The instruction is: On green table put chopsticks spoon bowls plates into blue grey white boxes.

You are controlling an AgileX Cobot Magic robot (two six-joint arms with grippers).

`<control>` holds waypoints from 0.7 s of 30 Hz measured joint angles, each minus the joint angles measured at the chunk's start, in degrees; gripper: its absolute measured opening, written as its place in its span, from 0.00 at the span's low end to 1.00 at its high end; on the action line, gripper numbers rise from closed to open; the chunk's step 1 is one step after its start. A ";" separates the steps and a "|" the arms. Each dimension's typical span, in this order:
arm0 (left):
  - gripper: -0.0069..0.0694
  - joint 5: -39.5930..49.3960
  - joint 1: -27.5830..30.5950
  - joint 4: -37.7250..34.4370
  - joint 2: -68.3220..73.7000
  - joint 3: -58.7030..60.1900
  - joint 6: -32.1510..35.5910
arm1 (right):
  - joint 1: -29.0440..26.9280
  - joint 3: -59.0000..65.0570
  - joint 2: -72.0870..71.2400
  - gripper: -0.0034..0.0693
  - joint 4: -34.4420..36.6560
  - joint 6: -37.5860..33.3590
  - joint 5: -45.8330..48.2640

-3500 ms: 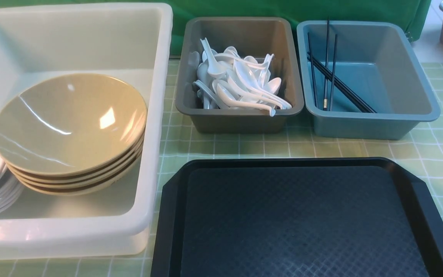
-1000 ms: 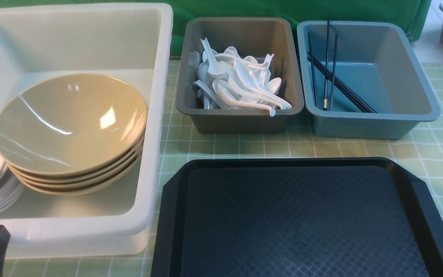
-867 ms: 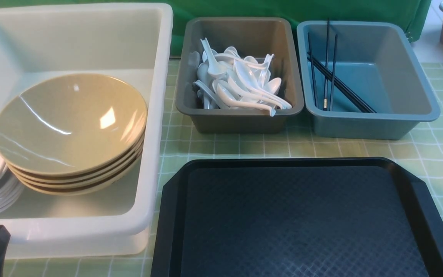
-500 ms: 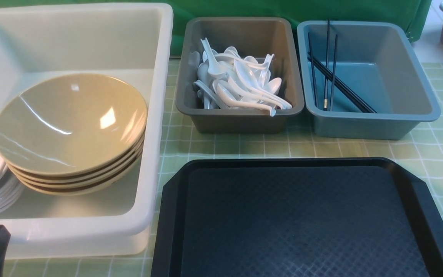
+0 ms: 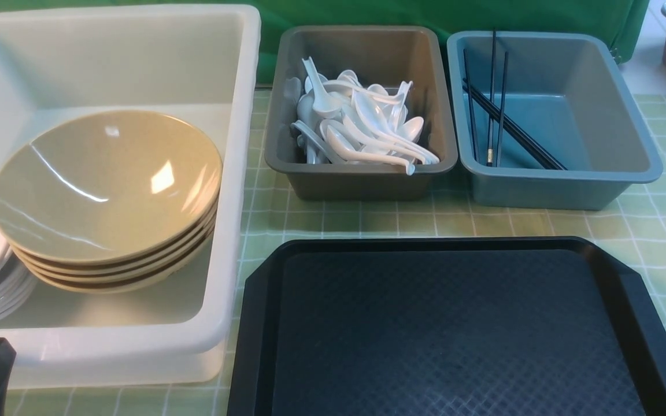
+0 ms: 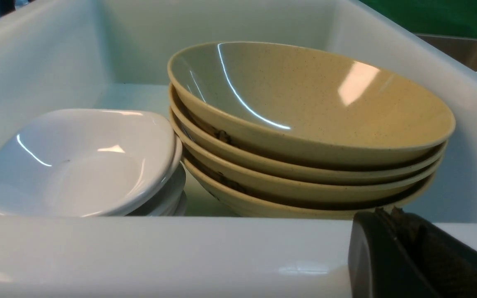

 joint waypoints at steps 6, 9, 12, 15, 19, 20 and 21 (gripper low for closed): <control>0.09 0.00 0.00 0.00 0.00 0.00 0.00 | 0.21 -0.18 0.00 0.24 -14.98 18.69 1.14; 0.09 0.00 0.00 0.00 0.00 0.00 0.00 | 1.82 -0.18 0.00 0.24 -17.08 20.95 1.14; 0.09 0.00 0.00 0.00 0.00 0.00 -0.12 | 2.78 -0.18 0.00 0.25 -17.68 21.20 1.14; 0.09 0.00 0.00 0.00 0.00 0.00 -0.18 | 2.85 -0.18 0.00 0.25 -17.67 21.31 1.14; 0.09 0.00 0.00 0.00 0.00 0.00 -0.18 | 2.85 -0.18 0.00 0.26 -17.67 22.77 1.14; 0.09 0.00 0.00 0.00 0.00 0.00 -0.18 | 2.85 -0.18 0.00 0.26 -17.67 22.77 1.09; 0.09 0.00 0.00 0.00 0.00 0.00 -0.18 | 2.85 -0.18 0.00 0.26 -17.67 22.88 1.09</control>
